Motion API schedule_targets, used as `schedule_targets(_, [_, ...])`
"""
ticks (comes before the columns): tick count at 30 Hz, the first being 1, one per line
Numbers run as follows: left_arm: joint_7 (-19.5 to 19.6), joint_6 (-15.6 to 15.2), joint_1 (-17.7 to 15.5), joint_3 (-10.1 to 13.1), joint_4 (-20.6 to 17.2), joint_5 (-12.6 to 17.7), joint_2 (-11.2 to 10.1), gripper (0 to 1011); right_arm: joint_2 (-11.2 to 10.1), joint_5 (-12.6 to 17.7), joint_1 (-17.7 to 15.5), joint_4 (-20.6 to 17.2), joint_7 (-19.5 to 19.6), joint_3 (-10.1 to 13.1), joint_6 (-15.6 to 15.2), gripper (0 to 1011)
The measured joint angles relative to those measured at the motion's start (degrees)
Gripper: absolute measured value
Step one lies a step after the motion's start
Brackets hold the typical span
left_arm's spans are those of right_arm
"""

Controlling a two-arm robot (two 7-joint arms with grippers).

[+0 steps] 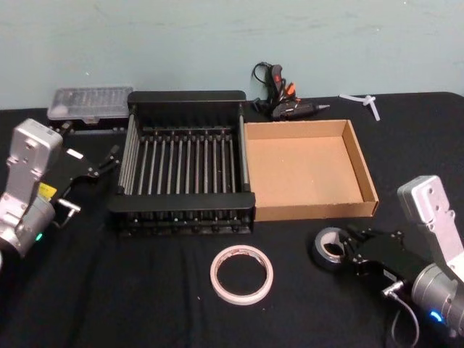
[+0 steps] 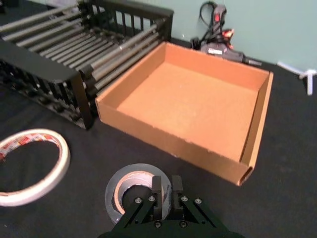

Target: Pick up the white tape and place it into the black box , Pick up the silver tape and place it into the brown box.

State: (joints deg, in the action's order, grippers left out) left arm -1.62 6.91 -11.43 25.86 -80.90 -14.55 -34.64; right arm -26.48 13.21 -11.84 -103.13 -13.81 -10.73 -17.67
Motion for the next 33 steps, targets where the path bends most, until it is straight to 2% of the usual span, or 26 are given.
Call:
schedule_targets(10, [0.00,0.00,0.00,0.00,0.00,0.00,0.00,1001,-0.47,0.49,0.38,-2.62,-2.53,1.45,1.24,125])
schedule_targets(16, [0.00,0.00,0.00,0.00,0.00,0.00,0.00,1001,-0.86,0.77,1.83,-3.42,-3.49,1.69,2.50,125])
schedule_targets(23, [0.00,0.00,0.00,0.00,0.00,0.00,0.00,1001,-0.71,0.42,5.43,-2.74,-3.86,1.09,3.91,125])
schedule_targets(29, [0.00,0.00,0.00,0.00,0.00,0.01,0.00,1001,0.64,-1.03,9.77,-0.10,-3.00,0.09,4.51,125])
schedule_targets(33, [0.00,0.00,0.00,0.00,0.00,0.00,0.00,1001,2.05,-2.57,13.71,3.14,-2.35,-1.00,4.73,125])
